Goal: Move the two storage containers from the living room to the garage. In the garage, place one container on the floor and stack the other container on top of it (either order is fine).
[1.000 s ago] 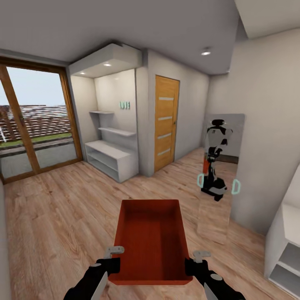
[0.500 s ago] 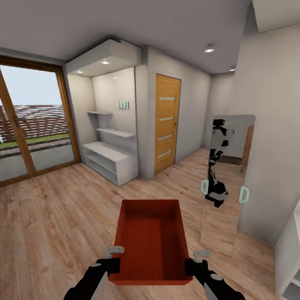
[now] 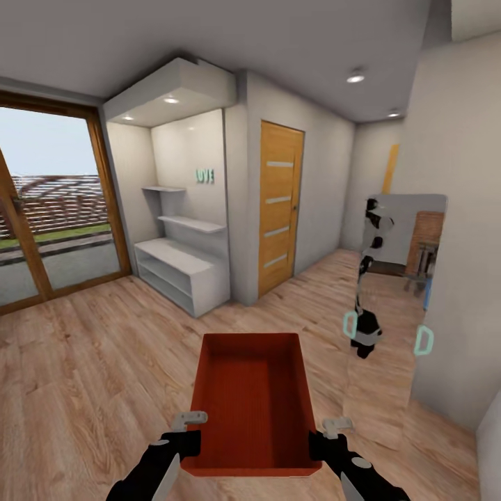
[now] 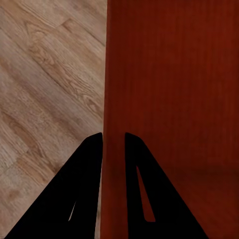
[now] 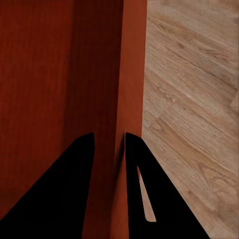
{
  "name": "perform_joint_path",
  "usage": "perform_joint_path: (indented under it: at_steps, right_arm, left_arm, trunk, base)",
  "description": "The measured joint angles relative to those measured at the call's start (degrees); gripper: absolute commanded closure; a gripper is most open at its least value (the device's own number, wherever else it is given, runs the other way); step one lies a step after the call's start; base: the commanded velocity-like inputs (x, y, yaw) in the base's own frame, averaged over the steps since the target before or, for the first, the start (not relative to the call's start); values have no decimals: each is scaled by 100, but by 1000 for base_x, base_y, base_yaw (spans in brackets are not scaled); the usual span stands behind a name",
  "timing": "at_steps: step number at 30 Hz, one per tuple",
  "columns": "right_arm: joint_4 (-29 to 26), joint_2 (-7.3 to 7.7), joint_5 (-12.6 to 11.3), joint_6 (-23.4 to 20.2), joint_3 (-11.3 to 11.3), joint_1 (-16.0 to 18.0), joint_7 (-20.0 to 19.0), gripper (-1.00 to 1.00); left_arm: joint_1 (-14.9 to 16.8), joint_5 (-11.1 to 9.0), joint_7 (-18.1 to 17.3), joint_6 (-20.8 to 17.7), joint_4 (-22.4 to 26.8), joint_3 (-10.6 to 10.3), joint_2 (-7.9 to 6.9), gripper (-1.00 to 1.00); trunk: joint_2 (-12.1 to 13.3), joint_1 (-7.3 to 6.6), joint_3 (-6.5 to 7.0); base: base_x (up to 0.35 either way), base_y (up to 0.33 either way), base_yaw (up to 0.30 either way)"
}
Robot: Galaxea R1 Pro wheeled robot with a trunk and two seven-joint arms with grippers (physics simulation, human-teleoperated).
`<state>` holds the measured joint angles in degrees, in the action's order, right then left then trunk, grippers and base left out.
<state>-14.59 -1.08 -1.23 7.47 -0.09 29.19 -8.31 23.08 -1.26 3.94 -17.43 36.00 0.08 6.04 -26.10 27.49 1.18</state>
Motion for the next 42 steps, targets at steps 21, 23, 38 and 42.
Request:
perform_joint_path:
  at_steps: [21,23,38,42]
  right_arm:
    - [3,-2,3,-1,-4,0,1,100]
    - [3,-2,3,-1,-4,0,1,100]
    - [2,-2,3,0,-4,0,0,100]
    - [3,-2,3,0,-4,0,0,100]
  left_arm:
    - [0,3,-3,-8,2,2,-1,100]
    - [0,3,-2,-8,2,2,-1,100]
    - [2,3,-1,-9,2,0,-1,100]
    - [1,3,-2,-9,2,1,-2,100]
  trunk:
    - [0,0,0]
    - [0,0,0]
    - [0,0,0]
    - [0,0,0]
  base:
    - [329,22,0]
    - [329,0,0]
    - [329,36,0]
    - [329,83,0]
